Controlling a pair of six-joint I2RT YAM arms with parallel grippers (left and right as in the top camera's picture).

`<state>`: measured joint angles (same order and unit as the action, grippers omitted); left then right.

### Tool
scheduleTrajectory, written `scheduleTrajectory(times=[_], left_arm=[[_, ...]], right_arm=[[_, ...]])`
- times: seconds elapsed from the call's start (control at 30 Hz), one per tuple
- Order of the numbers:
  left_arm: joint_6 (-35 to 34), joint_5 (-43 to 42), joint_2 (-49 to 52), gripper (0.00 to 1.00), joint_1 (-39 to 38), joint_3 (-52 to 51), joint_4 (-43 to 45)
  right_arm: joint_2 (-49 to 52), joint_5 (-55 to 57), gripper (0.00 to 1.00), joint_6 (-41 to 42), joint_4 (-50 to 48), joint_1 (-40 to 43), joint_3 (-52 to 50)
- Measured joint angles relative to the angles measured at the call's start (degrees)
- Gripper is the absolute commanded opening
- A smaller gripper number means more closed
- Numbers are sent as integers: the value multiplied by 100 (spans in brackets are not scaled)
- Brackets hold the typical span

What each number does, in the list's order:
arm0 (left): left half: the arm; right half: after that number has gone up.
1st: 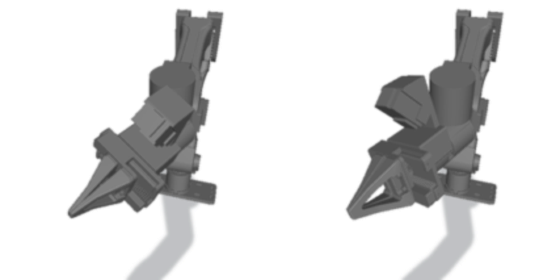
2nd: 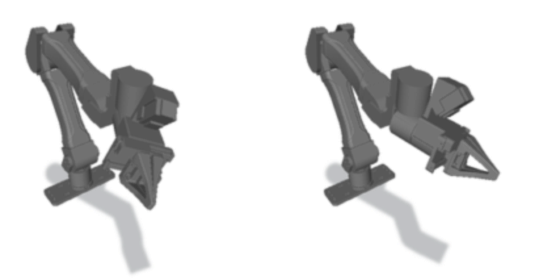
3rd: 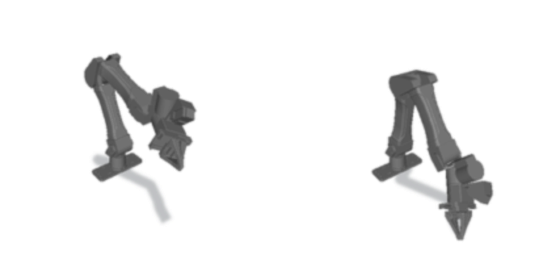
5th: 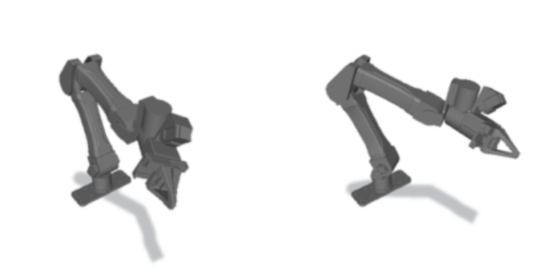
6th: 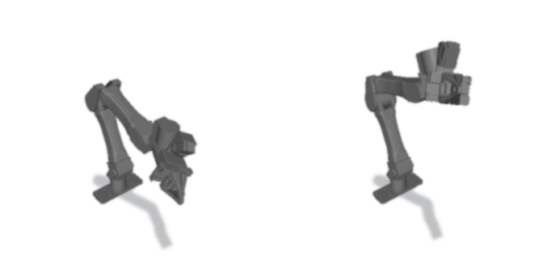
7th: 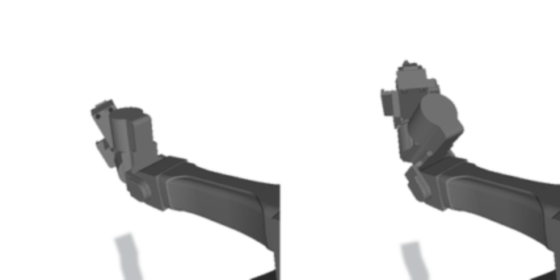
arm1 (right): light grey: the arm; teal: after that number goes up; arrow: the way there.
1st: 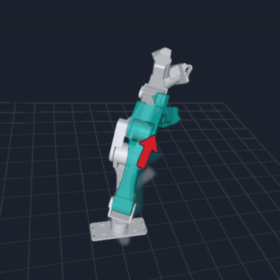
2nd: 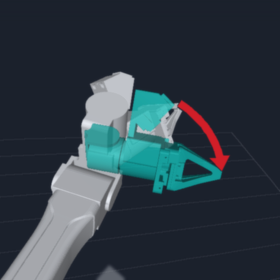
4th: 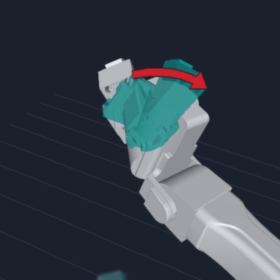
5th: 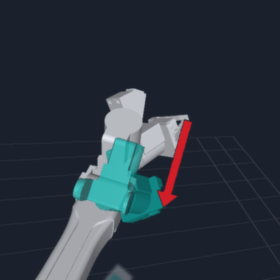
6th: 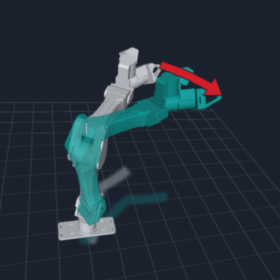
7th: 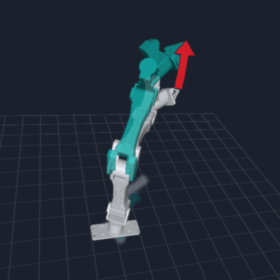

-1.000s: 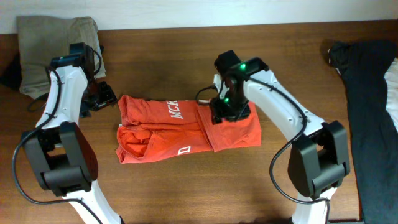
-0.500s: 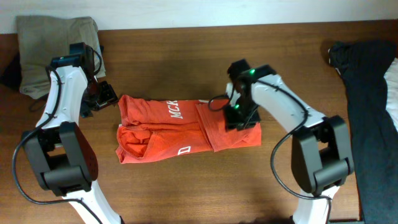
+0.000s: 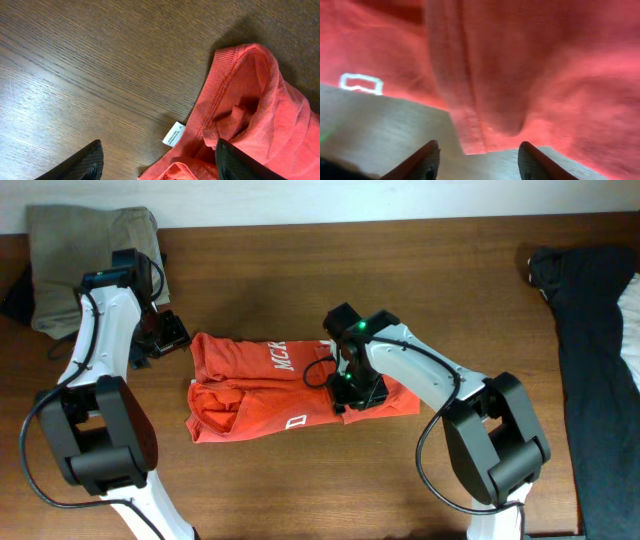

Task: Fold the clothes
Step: 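Fold the right end leftward over the strip with the right gripper, then release and raise the right gripper away to the right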

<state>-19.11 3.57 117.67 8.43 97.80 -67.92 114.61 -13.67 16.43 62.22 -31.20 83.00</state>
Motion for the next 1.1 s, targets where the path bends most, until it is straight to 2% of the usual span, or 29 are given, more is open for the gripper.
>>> scheduleTrajectory(times=[0.23, 0.47, 0.57, 0.77, 0.83, 0.9, 1.03, 1.07, 1.1], left_arm=[[0, 2, -2, 71, 0, 0, 0], [2, 0, -2, 72, 0, 0, 0], [2, 0, 0, 72, 0, 0, 0], [2, 0, 0, 72, 0, 0, 0], [2, -2, 0, 72, 0, 0, -2], [2, -2, 0, 72, 0, 0, -2], [2, 0, -2, 72, 0, 0, -2], [2, -2, 0, 72, 0, 0, -2], [2, 0, 0, 72, 0, 0, -4]], right_arm=[[249, 424, 53, 466, -179, -308, -7], [402, 485, 4, 708, -249, -310, -11], [411, 525, 4, 750, -114, -310, 48], [455, 592, 4, 752, 645, -310, 890], [455, 588, 5, 756, 656, -315, 938], [457, 564, 10, 763, 614, -350, 938], [461, 522, 12, 758, 459, -581, 938], [461, 522, 13, 756, 437, -645, 938], [461, 501, 32, 758, 396, -710, 938]])
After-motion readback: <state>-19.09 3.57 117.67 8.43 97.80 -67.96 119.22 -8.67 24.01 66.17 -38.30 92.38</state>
